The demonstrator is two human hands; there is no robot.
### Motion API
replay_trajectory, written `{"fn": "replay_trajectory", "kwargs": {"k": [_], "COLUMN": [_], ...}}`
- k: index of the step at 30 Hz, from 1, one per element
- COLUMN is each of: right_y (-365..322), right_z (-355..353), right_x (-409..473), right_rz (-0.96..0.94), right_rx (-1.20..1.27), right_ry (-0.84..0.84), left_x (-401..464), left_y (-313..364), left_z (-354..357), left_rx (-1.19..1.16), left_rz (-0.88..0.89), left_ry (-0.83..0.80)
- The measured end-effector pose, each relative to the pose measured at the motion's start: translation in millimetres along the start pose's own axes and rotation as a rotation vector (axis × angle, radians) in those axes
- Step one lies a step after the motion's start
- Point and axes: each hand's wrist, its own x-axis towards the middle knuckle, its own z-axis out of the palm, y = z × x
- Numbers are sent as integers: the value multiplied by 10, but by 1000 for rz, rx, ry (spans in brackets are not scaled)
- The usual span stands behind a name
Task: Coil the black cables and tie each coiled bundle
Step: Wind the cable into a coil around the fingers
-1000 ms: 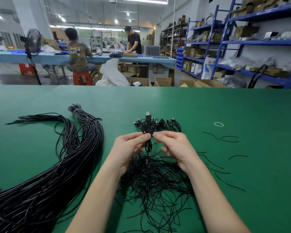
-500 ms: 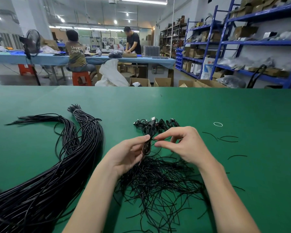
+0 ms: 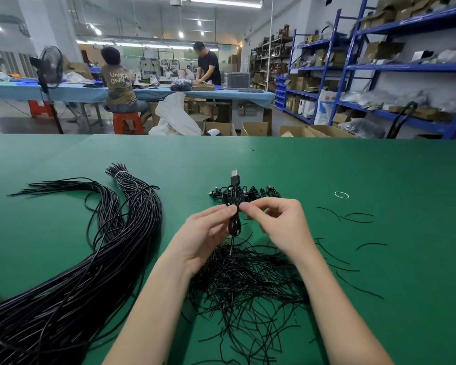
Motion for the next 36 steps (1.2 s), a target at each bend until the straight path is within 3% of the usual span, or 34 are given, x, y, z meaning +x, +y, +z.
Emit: {"fn": "replay_trajectory", "kwargs": {"k": [4,6,8,11,13,15,24,27,32,33,34,36], "right_y": [22,31,13,-30,-14,0,43,12,-51,-39,-38,-37], "right_z": [146,206,228,189,123,52,-24,56,202,224,254,307], "right_x": [21,3,-3,9,24,19,-11,-12,9,2,2,-24], "right_rz": [650,773,647,154,-139,-308,-415,-213,656,745,758,511], "right_rx": [682,870,649,42,-161,-287,-254,-110,648,763,780,409], "right_ry": [-118,-151,-119,22,15,-15,19,59,-111,-124,-116,-36], "left_x": [6,13,22,19,17,23,8,31,61,69,77,88], "left_y": [-42,-42,-26,5,23,37,43,20,4,-10,-25,-53], "left_z": [76,63,26,6,26,27,17,-2,16,19,17,-6], "left_rx": [103,183,146,-9,-70,-109,-229,-126,27,61,91,97], "left_rz": [275,320,261,123,41,-16,-115,13,237,262,281,288], "left_ry": [139,179,186,128,127,150,125,90,191,227,263,318]}}
